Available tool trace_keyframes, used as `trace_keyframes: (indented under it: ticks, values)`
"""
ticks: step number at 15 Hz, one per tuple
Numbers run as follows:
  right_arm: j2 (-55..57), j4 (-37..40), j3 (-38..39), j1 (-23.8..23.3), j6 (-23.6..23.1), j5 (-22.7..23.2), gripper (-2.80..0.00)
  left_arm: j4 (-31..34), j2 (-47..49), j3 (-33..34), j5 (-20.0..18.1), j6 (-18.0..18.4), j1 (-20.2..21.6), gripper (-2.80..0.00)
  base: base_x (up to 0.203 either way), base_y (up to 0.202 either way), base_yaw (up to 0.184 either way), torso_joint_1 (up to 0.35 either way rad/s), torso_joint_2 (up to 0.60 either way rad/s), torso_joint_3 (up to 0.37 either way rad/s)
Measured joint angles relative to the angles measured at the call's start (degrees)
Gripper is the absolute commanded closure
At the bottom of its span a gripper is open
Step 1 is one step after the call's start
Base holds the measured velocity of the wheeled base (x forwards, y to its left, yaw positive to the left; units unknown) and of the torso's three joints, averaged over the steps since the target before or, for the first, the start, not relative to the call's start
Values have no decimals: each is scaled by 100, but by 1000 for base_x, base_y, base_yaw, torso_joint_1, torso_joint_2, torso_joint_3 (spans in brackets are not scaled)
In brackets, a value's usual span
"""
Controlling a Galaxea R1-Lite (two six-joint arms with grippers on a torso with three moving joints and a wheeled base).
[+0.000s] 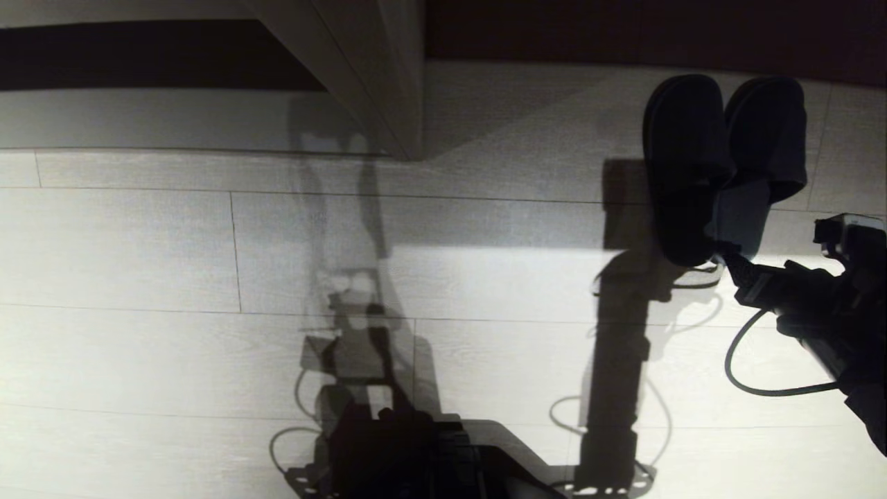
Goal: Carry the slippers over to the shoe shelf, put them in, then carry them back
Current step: Pick up the slippers on the floor
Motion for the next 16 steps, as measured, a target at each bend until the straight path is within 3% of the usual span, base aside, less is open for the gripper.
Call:
trace_keyframes:
  ticks: [10,16]
  values:
    - [475,-10,-890,-39,315,26,-280,1,0,0,-2,0,0,0,0,0,0,0,0,0]
    - [532,-22,-1293,0,525,350,-280,2,0,2,-2,0,0,0,0,0,0,0,0,0]
